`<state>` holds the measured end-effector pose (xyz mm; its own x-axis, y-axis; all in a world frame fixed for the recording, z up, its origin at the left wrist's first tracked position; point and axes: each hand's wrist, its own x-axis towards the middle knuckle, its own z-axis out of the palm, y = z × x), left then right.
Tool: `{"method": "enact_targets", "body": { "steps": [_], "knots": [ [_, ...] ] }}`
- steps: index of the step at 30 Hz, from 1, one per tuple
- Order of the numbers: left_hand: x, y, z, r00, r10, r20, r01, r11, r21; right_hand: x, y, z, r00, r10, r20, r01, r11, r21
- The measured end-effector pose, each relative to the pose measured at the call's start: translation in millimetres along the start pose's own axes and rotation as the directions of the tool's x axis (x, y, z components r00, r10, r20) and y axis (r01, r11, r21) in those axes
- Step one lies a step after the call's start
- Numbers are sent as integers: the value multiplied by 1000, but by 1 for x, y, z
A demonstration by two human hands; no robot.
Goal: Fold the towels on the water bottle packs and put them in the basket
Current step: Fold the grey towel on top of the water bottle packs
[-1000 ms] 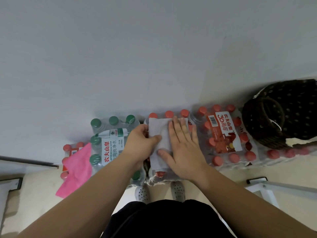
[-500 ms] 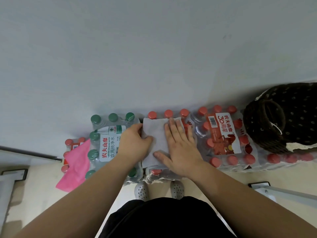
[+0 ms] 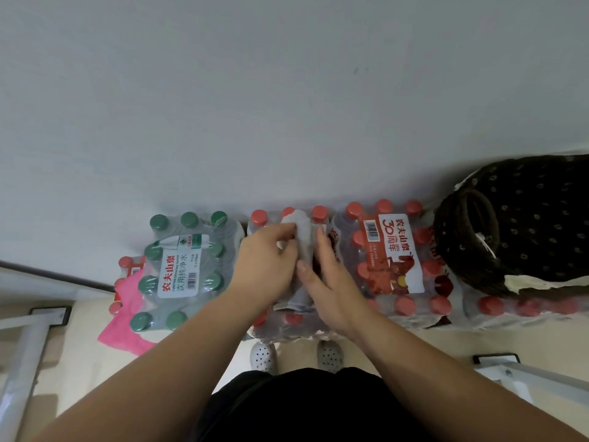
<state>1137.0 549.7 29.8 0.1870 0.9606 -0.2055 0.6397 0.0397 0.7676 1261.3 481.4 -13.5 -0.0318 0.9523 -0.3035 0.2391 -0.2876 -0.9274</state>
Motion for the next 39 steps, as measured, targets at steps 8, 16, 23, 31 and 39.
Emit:
{"method": "enact_targets", "body": {
  "steps": [8,16,23,31,39],
  "knots": [
    [6,-29,34,948,275,160,-318,806,500,21,8,-26,1000,22,-3,-21,987,162],
    [-8,-38,76,939,179,295,-344,555,758,16,18,-42,970,-229,86,232,746,-625],
    [-4,-35,78,934,135,331,-350,531,772,23,28,-53,958,-47,284,257,583,-771],
    [-21,-54,51,950,297,-101,-284,951,124,24,31,-47,965,-46,258,243,524,-816],
    [-20,-54,45,999,-43,-33,50,969,242,17,36,-38,989,24,148,128,382,-915]
  ]
}}
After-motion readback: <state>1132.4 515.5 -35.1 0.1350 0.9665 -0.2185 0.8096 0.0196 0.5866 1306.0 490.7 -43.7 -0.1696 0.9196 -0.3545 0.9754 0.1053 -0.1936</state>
